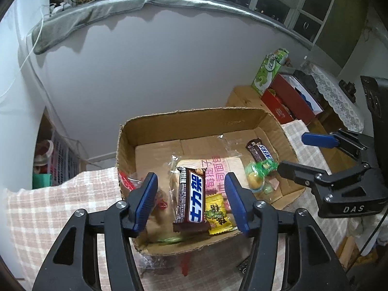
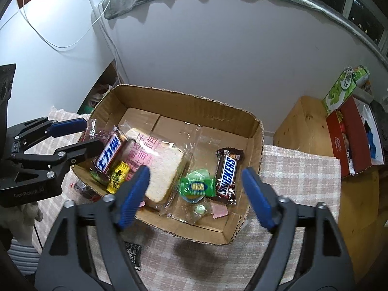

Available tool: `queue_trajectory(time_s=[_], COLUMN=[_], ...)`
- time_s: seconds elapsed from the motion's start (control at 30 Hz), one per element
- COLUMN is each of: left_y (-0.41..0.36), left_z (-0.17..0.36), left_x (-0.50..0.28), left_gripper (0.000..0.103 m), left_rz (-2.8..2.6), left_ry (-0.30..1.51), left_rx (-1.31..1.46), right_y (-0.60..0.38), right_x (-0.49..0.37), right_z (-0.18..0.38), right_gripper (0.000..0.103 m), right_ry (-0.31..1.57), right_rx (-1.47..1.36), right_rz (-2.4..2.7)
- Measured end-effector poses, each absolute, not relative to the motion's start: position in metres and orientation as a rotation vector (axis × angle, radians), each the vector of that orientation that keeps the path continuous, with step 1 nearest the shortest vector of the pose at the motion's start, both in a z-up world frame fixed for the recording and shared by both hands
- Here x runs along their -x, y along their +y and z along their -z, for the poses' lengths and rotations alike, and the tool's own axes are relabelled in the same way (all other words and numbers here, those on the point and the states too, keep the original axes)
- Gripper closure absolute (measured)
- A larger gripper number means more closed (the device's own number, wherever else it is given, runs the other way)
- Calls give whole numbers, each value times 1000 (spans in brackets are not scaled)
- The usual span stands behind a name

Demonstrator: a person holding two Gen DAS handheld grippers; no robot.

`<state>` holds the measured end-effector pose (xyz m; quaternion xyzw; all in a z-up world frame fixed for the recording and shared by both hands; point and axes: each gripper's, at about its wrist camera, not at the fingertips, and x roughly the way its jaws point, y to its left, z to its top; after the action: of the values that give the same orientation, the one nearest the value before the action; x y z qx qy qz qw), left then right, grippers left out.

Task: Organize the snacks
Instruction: 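Lower both snacks into the box and open both grippers, then move the left gripper to the clear brown-candy bag while the right approaches the black candy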

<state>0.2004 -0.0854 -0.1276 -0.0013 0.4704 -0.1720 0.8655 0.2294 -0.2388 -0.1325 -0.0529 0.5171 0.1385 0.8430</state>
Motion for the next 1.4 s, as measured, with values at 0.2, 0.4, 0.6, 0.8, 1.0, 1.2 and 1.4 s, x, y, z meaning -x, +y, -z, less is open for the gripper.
queue_trajectory(time_s=[0.2,0.4,0.6,0.8,1.0,1.2,1.4], left_y=[-85,-85,-85,-81,-74,-53,-21], left_z=[126,122,110,98,93,97,119], left_x=[-198,-196,-184,-169,-154,-129,-99], left_gripper=[46,46,46,45,45,45,45], left_rz=[357,351,343,349,340,315,260], left_ry=[978,970,934,902,885,894,960], left_rx=[-3,-14,-21,-33,-31,-2,45], right_y=[-238,-239,-245,-250,-250,-253,-257], right_x=[-228,-226,-216,-200,-179,-156,-132], right_z=[136,134,124,113,107,105,112], right_gripper=[15,15,15,15,15,15,15], right_ry=[1102,1098,1078,1059,1046,1050,1068], right_rx=[150,162,146,106,93,62,39], right_rz=[-272,-247,-236,-238,-236,-235,-231])
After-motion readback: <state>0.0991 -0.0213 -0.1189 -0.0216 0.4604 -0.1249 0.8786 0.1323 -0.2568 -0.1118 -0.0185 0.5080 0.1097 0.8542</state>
